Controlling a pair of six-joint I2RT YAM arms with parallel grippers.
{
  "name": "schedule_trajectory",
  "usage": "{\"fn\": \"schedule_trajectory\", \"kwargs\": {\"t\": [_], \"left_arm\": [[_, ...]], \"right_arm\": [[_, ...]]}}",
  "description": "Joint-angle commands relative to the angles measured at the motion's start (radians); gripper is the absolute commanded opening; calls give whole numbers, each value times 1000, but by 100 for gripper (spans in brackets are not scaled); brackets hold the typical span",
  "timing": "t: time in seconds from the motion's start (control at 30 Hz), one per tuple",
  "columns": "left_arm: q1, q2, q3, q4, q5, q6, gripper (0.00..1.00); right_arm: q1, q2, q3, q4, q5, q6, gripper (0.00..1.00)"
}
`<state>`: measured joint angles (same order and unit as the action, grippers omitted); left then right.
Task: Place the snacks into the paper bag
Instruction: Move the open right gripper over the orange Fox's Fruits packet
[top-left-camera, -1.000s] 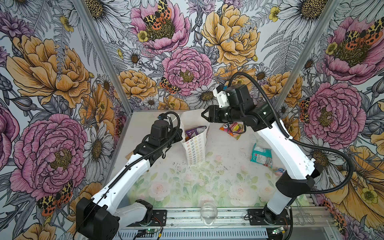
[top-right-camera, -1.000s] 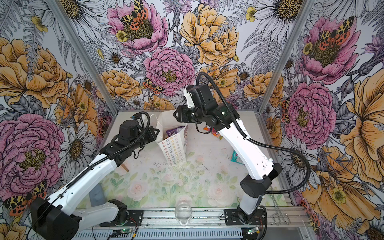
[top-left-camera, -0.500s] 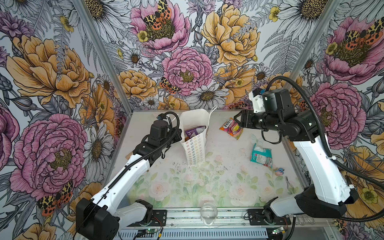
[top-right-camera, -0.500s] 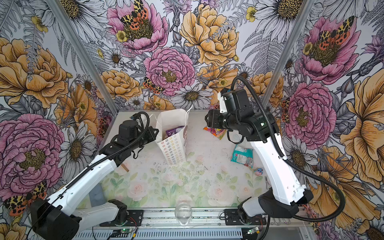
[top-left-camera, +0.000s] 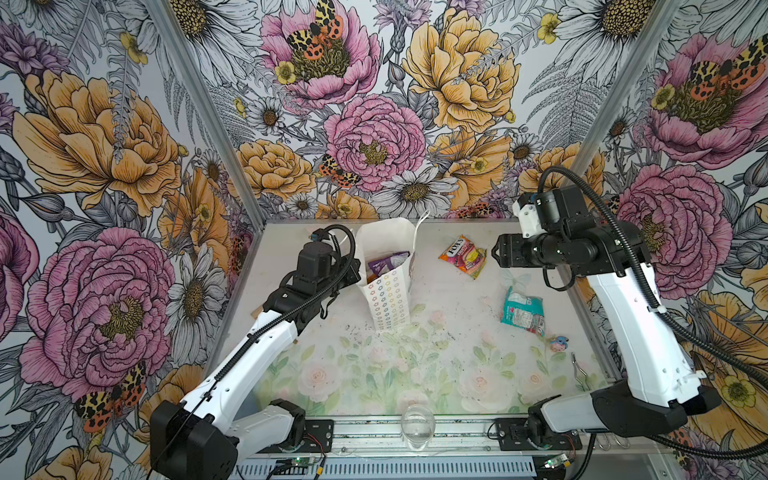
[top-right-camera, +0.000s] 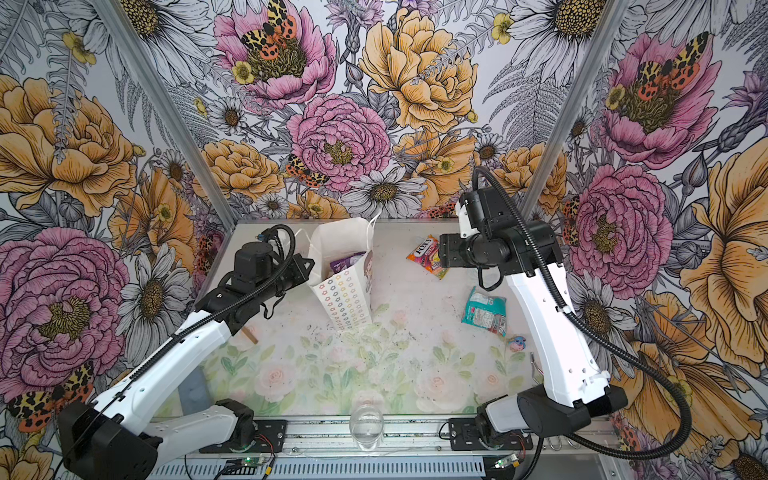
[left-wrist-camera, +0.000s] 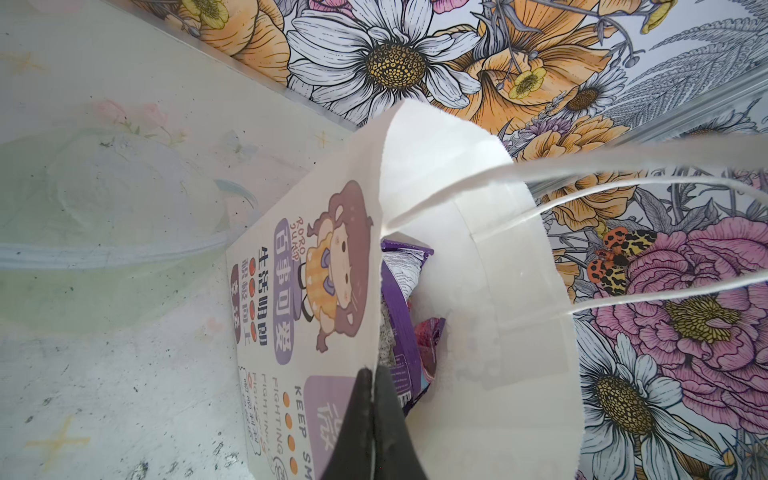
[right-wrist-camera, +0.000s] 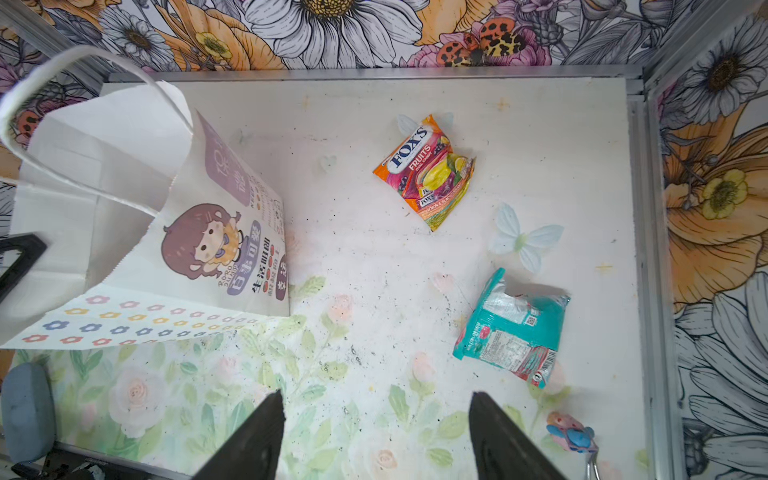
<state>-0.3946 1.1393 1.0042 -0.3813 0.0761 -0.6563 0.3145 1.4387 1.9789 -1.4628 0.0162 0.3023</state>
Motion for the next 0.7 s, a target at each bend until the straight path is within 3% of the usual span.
{"fn": "schedule_trajectory", "kwargs": {"t": [0.0,0.2,0.67], "left_arm": [[15,-33,-6,25,-4,-8,0],[13,-45,-13,24,-5,-14,0],[19,-62,-25,19,-13,-19,0]], "right_arm": [[-26,54,-2,11,18,-54,74],[-70,210,89,34,-5,-71,76],[-133,688,610,-5,-154,-216,77]]}}
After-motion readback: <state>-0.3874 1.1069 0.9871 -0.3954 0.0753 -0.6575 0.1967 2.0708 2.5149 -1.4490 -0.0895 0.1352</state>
